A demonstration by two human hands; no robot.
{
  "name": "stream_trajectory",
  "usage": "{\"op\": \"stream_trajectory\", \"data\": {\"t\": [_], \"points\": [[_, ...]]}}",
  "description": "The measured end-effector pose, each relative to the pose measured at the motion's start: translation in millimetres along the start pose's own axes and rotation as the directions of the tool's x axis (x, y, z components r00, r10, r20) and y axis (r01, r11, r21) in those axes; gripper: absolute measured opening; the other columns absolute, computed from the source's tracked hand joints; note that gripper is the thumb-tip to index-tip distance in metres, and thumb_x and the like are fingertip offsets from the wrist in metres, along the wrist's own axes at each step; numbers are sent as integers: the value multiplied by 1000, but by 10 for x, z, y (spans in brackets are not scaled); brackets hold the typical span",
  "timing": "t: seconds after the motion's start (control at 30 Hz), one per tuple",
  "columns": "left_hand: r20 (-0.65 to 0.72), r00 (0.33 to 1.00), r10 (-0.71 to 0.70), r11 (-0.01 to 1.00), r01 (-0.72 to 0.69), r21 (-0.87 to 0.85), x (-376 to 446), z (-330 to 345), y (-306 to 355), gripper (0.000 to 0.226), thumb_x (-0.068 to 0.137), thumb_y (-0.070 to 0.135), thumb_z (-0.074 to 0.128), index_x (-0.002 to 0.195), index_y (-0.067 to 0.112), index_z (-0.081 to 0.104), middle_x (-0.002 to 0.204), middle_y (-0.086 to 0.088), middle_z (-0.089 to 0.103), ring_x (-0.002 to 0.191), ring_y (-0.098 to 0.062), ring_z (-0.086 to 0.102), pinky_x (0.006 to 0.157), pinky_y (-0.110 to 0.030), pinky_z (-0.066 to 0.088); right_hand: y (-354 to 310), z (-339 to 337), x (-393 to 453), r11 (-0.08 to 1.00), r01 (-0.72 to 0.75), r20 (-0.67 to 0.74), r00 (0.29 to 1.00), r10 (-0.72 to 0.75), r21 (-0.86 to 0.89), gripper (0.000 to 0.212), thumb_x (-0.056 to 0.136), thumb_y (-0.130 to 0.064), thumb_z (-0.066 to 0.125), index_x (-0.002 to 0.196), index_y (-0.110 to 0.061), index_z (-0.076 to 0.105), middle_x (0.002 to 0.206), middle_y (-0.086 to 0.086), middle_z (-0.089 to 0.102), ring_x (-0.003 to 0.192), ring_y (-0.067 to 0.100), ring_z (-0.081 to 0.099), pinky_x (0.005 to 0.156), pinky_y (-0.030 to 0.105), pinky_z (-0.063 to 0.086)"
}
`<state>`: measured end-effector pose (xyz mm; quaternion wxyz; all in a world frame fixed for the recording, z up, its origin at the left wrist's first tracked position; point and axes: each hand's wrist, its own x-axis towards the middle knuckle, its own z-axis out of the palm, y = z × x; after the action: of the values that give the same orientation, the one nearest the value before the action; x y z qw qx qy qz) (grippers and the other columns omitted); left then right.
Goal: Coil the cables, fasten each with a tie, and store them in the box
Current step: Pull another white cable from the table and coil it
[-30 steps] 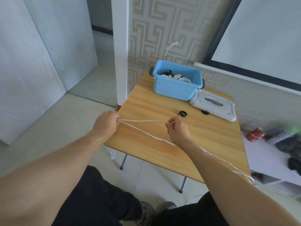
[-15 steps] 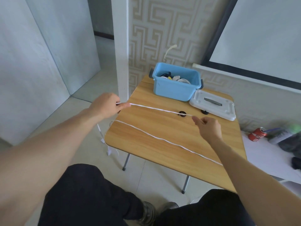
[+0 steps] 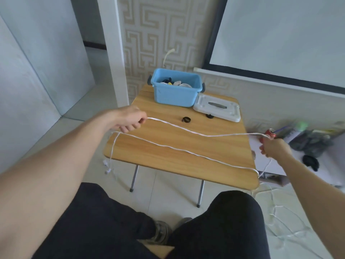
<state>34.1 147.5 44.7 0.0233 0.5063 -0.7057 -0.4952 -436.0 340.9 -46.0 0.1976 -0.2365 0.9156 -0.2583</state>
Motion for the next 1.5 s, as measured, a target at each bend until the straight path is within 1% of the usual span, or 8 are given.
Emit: {"op": "stream_trajectory", "data": {"t": [0.23,0.37,0.5,0.7,0.9,1.13,1.27,1.5], "points": [[237,955,177,980,-149,-130,-451,608,685,17,103,11,41,91,8,52,57,2,35,43,-9,20,40,-21,13,-385,-257,-875,953,283,207,944,-256,-111,45,84,-15,79,127,-11,66,115,11,68,102,27,64,91,37,51],[266,905,331,933,-271,-238,-560,945,862,20,109,20,40,102,7,55,61,4,40,44,-7,21,41,-19,16,-825,-56,-1551,791,579,344,714,-609,198,52,89,-30,77,137,-21,59,126,-2,66,120,12,61,103,31,46],[197,896,397,882,-314,-352,-596,1188,859,20,107,24,46,99,11,59,63,1,41,42,-6,21,39,-19,16,-1064,31,-2038,607,607,254,568,-783,513,22,100,-32,61,102,-14,73,76,2,69,70,23,64,73,35,54],[213,893,398,877,-301,-374,-647,1253,559,25,106,20,46,95,4,61,59,3,42,47,-11,33,48,-22,30,-985,5,-1974,655,638,-101,743,-661,406,21,96,-30,69,77,-22,75,46,-12,35,44,6,27,45,21,24],[243,926,288,917,-194,-348,-686,1370,180,31,108,26,44,82,11,53,55,6,33,48,-11,26,48,-23,25,-748,-256,-1585,724,329,-378,920,-102,607,26,97,-31,60,89,-10,74,58,-2,46,53,11,38,59,27,35],[169,906,389,814,-252,-524,-782,1432,190,30,108,25,43,85,12,55,58,4,26,45,-9,17,40,-19,18,-687,177,-1980,711,643,-147,762,-631,284,28,96,-23,66,124,-21,66,113,-13,70,107,1,62,94,13,43],[86,920,382,764,-262,-589,-799,1556,183,34,108,27,41,81,13,54,55,3,25,44,-9,17,41,-19,19,-760,436,-2303,669,648,246,626,-740,365,13,97,-28,67,95,-18,74,73,-7,72,57,6,58,58,20,47],[130,946,296,768,-155,-622,-840,1705,-14,33,109,23,38,81,13,52,57,5,27,46,-11,20,46,-22,21,-733,529,-2244,706,543,-102,819,-565,455,16,95,-28,70,82,-20,76,59,-5,60,47,2,44,49,13,37]]}}
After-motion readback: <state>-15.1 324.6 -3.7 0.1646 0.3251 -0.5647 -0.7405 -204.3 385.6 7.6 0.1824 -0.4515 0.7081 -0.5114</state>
